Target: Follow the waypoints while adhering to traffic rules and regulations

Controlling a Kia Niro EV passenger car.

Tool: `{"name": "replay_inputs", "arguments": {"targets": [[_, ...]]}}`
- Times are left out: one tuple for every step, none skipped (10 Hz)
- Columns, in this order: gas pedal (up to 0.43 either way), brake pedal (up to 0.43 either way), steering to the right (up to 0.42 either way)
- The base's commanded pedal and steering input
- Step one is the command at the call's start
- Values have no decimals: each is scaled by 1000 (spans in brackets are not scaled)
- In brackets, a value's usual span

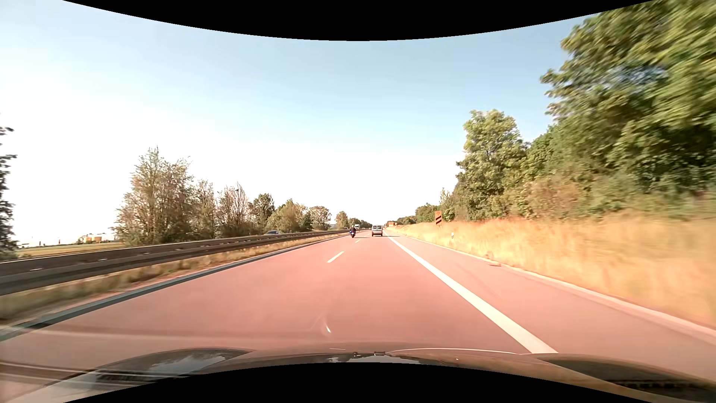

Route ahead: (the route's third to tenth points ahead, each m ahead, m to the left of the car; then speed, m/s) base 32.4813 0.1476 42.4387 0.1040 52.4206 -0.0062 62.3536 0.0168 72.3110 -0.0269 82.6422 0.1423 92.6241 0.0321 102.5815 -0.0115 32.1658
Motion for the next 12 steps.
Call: {"name": "replay_inputs", "arguments": {"targets": [[378, 6, 1], [378, 6, 1], [378, 6, 1], [378, 6, 0], [378, 6, 0], [378, 6, 0], [378, 6, -1], [378, 6, -1], [378, 6, -1], [378, 6, -1], [378, 6, -1], [378, 6, -2]]}}
